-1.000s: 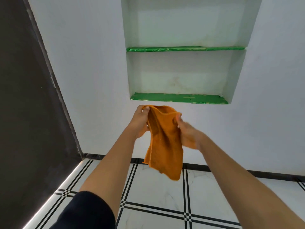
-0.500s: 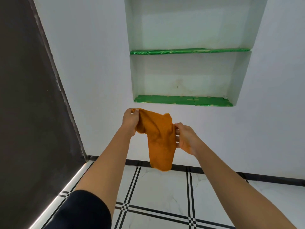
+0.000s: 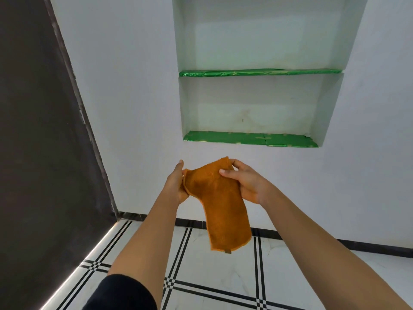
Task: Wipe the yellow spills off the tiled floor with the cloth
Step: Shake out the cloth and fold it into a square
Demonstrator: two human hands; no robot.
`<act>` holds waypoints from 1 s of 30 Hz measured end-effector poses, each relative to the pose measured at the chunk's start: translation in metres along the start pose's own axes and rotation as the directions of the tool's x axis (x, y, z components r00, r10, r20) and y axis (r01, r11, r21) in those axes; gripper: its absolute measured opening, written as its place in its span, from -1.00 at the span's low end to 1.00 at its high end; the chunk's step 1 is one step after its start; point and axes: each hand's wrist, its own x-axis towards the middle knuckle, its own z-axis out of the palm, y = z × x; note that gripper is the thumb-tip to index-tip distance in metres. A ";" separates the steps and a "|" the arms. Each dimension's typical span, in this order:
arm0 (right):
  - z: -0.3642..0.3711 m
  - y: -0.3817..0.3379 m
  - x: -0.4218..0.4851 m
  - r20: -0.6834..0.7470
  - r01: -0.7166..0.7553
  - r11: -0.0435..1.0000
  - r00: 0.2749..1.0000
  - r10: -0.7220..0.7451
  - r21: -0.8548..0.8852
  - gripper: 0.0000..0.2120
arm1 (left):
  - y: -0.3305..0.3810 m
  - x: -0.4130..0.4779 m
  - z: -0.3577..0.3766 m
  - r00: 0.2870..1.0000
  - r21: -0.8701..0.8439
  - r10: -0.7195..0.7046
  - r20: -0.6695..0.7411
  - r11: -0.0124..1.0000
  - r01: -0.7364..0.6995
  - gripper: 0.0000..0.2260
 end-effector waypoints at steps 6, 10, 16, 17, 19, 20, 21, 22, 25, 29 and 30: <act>0.006 -0.014 0.002 0.015 0.065 0.982 0.997 -0.069 0.178 -0.62 | -0.027 -0.012 -0.006 0.967 0.110 -0.070 0.245 0.993 0.044 -0.12; -0.001 -0.021 0.002 0.046 0.022 0.993 0.999 -0.028 0.113 -0.41 | -0.030 -0.016 -0.008 0.966 0.176 0.101 0.237 0.974 -0.145 -0.24; -0.017 -0.030 0.001 -0.212 -0.053 0.955 0.977 -0.011 -0.291 -0.49 | 0.000 -0.022 -0.009 0.930 0.518 0.314 0.190 0.773 -0.366 -0.61; -0.017 -0.030 0.001 -0.231 -0.057 0.946 0.973 -0.019 -0.319 -0.52 | 0.002 -0.022 -0.007 0.921 0.587 0.341 0.190 0.713 -0.384 -0.63; -0.017 -0.030 0.004 -0.242 -0.054 0.936 0.970 -0.034 -0.349 -0.48 | 0.006 -0.022 -0.005 0.895 0.682 0.411 0.176 0.605 -0.411 -0.66; -0.017 -0.030 0.005 -0.239 -0.046 0.925 0.970 -0.049 -0.378 -0.45 | 0.007 -0.023 -0.004 0.876 0.722 0.450 0.174 0.547 -0.425 -0.68; -0.017 -0.030 0.006 -0.238 -0.038 0.893 0.968 -0.078 -0.448 -0.45 | 0.008 -0.022 -0.004 0.856 0.763 0.482 0.188 0.476 -0.437 -0.71; -0.016 -0.029 0.006 -0.239 -0.036 0.828 0.964 -0.120 -0.560 -0.49 | 0.009 -0.023 -0.004 0.840 0.804 0.497 0.220 0.396 -0.444 -0.74; -0.013 -0.032 0.002 -0.171 -0.029 0.497 0.955 -0.243 -0.867 -0.68 | 0.010 -0.026 -0.002 0.827 0.872 0.471 0.309 0.206 -0.443 -0.79; -0.016 -0.035 -0.002 -0.110 0.035 0.463 0.952 -0.284 -0.885 -0.79 | 0.011 -0.028 -0.004 0.843 0.856 0.459 0.282 0.276 -0.436 -0.78; -0.018 -0.035 -0.004 -0.111 0.053 0.545 0.958 -0.265 -0.837 -0.81 | 0.010 -0.030 -0.005 0.863 0.815 0.432 0.261 0.381 -0.437 -0.76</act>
